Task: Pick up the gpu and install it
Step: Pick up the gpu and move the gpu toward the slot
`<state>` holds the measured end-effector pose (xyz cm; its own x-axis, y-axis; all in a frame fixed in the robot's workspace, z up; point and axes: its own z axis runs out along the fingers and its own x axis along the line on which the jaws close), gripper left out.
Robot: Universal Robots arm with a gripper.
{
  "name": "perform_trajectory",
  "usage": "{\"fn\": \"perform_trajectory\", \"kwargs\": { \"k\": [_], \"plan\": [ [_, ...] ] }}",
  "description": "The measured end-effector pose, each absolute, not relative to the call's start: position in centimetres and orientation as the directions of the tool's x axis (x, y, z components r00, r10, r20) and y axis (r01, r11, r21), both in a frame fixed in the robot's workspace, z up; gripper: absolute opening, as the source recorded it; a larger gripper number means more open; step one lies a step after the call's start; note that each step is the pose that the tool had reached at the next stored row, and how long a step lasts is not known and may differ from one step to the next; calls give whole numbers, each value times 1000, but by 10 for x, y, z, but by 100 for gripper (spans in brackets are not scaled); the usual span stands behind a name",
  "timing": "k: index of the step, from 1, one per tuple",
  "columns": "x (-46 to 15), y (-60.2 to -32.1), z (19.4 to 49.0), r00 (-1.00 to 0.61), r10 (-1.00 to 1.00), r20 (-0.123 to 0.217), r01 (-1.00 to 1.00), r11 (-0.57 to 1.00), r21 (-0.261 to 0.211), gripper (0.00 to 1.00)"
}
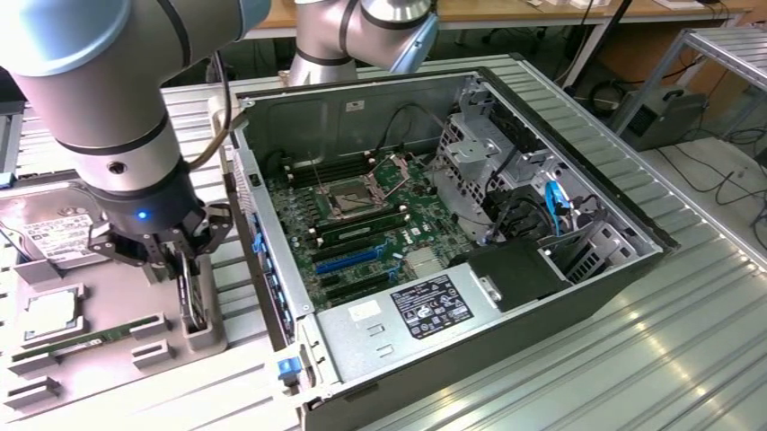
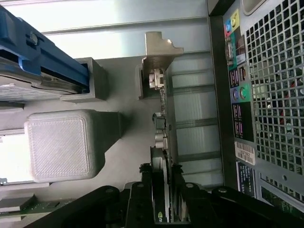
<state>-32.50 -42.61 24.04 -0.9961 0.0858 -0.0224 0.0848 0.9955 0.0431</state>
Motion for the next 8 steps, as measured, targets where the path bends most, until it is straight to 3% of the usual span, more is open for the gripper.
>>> {"fn": "perform_trajectory", "kwargs": {
  "k": [8],
  "plan": [
    [-322, -426, 242, -1000, 23, -5, 22, 999, 42, 27]
  ]
}}
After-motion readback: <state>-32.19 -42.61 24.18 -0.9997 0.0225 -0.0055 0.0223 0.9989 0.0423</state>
